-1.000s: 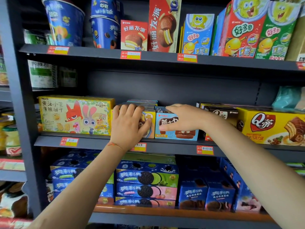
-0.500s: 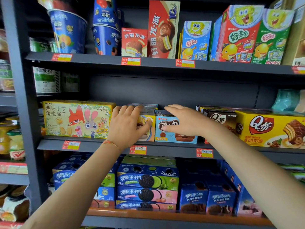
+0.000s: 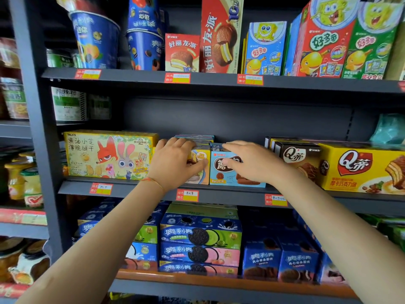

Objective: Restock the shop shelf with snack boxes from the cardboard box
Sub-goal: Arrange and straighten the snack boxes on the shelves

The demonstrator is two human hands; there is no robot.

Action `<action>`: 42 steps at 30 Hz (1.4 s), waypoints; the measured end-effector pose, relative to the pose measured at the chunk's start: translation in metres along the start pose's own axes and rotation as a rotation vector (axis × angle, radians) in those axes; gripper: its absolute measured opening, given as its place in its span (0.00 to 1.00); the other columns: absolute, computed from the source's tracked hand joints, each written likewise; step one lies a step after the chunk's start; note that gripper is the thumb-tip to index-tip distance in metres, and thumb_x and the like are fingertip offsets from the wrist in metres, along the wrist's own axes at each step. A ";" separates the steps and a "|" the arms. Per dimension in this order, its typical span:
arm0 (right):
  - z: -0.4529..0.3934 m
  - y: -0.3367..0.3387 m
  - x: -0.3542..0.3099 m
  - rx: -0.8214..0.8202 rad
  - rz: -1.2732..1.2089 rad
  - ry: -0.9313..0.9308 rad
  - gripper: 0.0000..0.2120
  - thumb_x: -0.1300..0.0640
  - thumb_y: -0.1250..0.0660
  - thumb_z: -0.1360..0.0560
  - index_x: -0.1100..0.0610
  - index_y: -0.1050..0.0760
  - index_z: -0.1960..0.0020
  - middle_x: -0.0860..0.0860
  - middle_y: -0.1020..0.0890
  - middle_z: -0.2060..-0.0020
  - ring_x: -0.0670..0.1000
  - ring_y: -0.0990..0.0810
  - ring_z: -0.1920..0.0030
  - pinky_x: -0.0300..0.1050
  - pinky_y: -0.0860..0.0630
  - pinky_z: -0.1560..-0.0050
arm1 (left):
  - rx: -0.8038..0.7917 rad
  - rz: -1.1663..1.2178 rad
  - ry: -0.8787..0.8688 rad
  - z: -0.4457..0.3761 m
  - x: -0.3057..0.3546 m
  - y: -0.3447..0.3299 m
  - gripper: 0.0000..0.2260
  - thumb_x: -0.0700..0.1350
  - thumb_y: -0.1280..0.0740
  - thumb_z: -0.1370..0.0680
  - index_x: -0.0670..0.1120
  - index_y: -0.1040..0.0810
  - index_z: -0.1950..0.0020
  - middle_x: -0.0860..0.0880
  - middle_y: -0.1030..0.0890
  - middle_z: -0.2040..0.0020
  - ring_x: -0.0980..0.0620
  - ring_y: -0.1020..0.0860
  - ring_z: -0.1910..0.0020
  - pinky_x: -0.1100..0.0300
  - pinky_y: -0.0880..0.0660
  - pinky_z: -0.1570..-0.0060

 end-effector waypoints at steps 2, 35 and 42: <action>-0.004 0.006 0.001 -0.037 -0.034 -0.012 0.34 0.35 0.41 0.22 0.50 0.38 0.22 0.47 0.36 0.23 0.50 0.36 0.25 0.49 0.35 0.28 | 0.006 -0.024 -0.016 -0.004 -0.002 0.001 0.37 0.72 0.53 0.28 0.50 0.22 0.36 0.51 0.19 0.39 0.49 0.24 0.39 0.50 0.35 0.35; -0.042 0.011 0.000 -0.268 -0.018 -0.045 0.60 0.23 0.34 0.45 0.51 0.44 0.21 0.50 0.37 0.23 0.53 0.36 0.25 0.51 0.35 0.28 | -0.117 -0.108 -0.069 -0.025 -0.012 0.001 0.48 0.82 0.48 0.35 0.52 0.30 0.26 0.50 0.28 0.26 0.48 0.28 0.30 0.51 0.31 0.33; -0.081 0.016 0.003 -0.374 -0.121 -0.020 0.50 0.21 0.47 0.38 0.50 0.35 0.25 0.44 0.30 0.28 0.49 0.30 0.30 0.47 0.34 0.30 | 0.006 -0.037 -0.120 -0.028 -0.012 0.008 0.46 0.82 0.52 0.37 0.52 0.21 0.37 0.53 0.16 0.47 0.51 0.19 0.48 0.56 0.26 0.47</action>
Point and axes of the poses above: each hand's wrist, its own z-axis away from the middle knuckle, its own y-axis out of the back of the hand, x = y × z, the point moved 5 cm from there along -z, towards the middle knuckle
